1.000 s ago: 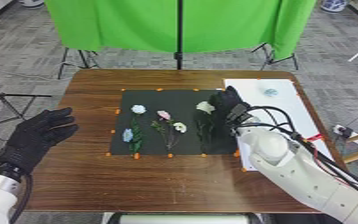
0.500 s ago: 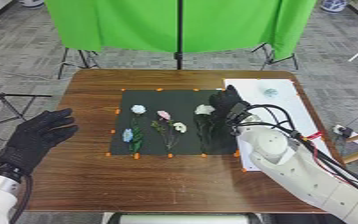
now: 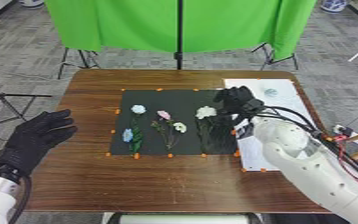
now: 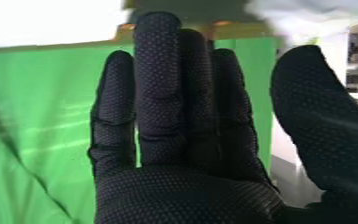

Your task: Arrange flowers

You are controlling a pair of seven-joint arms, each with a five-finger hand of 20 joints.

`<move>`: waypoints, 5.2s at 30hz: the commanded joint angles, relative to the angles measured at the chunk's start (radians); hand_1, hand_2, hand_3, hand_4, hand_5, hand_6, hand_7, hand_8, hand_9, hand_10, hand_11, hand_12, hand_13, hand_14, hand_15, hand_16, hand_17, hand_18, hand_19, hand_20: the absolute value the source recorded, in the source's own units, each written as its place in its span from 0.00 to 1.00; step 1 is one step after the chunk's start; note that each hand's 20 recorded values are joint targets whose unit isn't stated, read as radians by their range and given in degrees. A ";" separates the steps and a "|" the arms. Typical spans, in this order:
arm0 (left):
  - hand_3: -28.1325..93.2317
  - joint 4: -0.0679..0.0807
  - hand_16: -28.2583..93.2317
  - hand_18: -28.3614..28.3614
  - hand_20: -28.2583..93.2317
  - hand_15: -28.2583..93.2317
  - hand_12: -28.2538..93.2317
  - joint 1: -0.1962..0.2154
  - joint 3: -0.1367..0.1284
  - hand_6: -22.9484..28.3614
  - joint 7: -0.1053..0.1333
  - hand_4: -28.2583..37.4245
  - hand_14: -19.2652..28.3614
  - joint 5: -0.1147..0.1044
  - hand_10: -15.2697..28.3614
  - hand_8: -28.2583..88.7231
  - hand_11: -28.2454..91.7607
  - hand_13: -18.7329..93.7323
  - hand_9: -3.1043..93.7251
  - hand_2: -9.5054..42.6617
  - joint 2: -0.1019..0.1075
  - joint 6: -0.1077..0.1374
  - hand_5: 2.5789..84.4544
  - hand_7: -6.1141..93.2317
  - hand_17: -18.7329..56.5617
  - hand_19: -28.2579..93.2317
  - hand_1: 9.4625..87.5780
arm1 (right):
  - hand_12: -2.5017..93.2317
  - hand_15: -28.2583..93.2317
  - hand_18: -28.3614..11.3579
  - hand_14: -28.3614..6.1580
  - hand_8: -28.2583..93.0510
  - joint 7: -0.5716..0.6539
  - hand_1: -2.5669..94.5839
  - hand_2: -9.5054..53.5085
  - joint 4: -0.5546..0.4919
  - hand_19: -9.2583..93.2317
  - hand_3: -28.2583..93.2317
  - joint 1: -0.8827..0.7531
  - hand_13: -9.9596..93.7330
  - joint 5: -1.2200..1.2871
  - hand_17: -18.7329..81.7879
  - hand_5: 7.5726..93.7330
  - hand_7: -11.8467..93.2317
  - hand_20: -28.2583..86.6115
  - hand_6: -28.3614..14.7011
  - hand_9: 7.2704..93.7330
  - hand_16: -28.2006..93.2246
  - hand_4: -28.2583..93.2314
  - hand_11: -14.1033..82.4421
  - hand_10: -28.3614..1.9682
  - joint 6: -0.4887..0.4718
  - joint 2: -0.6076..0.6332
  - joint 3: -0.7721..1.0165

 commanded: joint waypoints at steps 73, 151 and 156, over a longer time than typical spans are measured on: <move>0.83 0.014 0.17 0.92 0.20 0.65 0.35 0.002 0.015 0.59 -0.022 0.00 0.80 -0.001 0.71 0.14 0.52 0.41 0.39 0.31 -0.003 -0.006 0.47 0.31 0.16 0.75 0.22 | 0.50 0.63 0.36 0.85 0.11 -0.019 0.50 0.00 -0.107 0.83 0.93 -0.183 0.85 -0.089 0.52 0.63 0.64 0.57 0.64 0.84 0.53 0.00 0.37 0.77 0.128 0.023 0.008; 0.83 0.047 0.19 0.93 0.21 0.55 0.35 -0.055 0.134 0.55 0.126 0.00 0.75 -0.005 0.64 0.15 0.44 0.33 0.28 0.24 -0.141 0.024 0.37 0.27 0.14 0.71 0.19 | 0.26 0.25 0.20 0.50 0.16 -0.087 0.13 0.12 -0.497 0.44 0.91 -0.865 0.30 1.264 0.14 0.30 0.19 0.40 0.55 0.28 0.56 0.01 0.21 0.49 -0.243 -0.473 1.015; 0.83 0.050 0.19 0.93 0.21 0.55 0.35 -0.070 0.139 0.55 0.128 0.00 0.75 0.004 0.63 0.15 0.44 0.33 0.27 0.24 -0.163 0.000 0.36 0.27 0.14 0.71 0.19 | 0.26 0.25 0.20 0.50 0.16 -0.094 0.13 0.12 -0.507 0.44 0.91 -0.842 0.30 1.282 0.14 0.30 0.20 0.40 0.55 0.28 0.56 0.01 0.21 0.49 -0.261 -0.461 1.001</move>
